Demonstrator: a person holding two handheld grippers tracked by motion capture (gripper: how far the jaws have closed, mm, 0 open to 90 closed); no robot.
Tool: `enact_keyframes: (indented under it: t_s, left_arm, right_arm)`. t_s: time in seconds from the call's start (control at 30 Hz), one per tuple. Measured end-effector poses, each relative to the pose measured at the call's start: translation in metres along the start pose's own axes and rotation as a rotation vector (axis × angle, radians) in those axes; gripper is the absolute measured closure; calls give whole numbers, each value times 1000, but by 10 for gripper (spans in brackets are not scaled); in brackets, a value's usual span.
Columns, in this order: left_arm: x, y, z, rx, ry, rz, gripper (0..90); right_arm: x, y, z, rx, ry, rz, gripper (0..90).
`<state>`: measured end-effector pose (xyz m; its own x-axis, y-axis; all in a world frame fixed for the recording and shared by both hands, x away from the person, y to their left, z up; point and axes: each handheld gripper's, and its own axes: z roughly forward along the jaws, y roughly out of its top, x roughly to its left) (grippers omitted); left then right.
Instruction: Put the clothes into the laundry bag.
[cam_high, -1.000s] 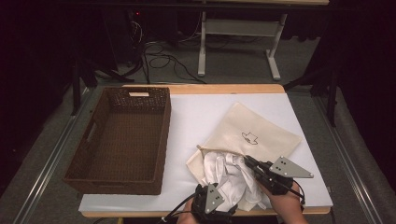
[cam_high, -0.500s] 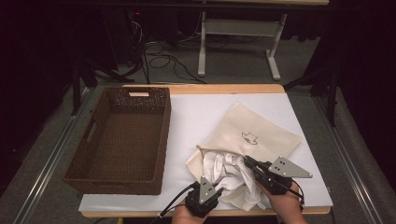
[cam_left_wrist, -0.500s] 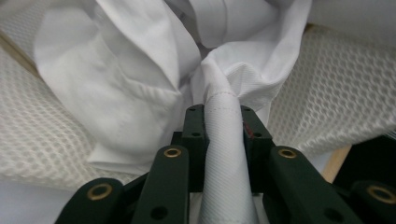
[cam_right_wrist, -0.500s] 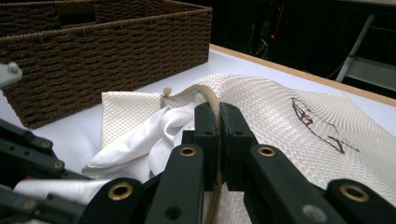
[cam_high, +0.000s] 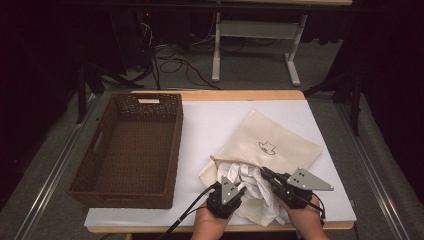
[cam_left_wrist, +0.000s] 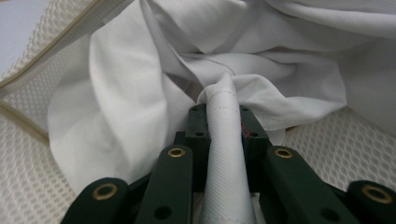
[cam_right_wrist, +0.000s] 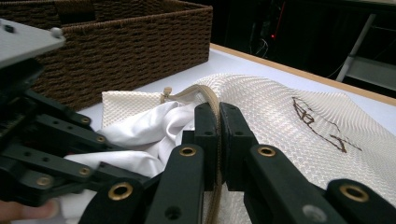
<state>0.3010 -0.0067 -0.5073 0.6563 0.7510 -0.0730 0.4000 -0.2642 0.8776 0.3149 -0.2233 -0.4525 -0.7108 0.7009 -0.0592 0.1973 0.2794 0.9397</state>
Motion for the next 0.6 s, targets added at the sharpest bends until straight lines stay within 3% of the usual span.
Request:
enact_keyframes:
  t_s: [0.47,0.5,0.6]
  left_arm:
    - [7,13,38,14,36,-13,775]
    - [6,13,35,17,11,-26,736]
    - [3,12,28,24,-1,-17,610]
  right_arm:
    - [-1,0,-1,-3,3,0,881]
    - [-1,0,-1,-3,2,0,880]
    - [-2,0,-1,-4,10,7,880]
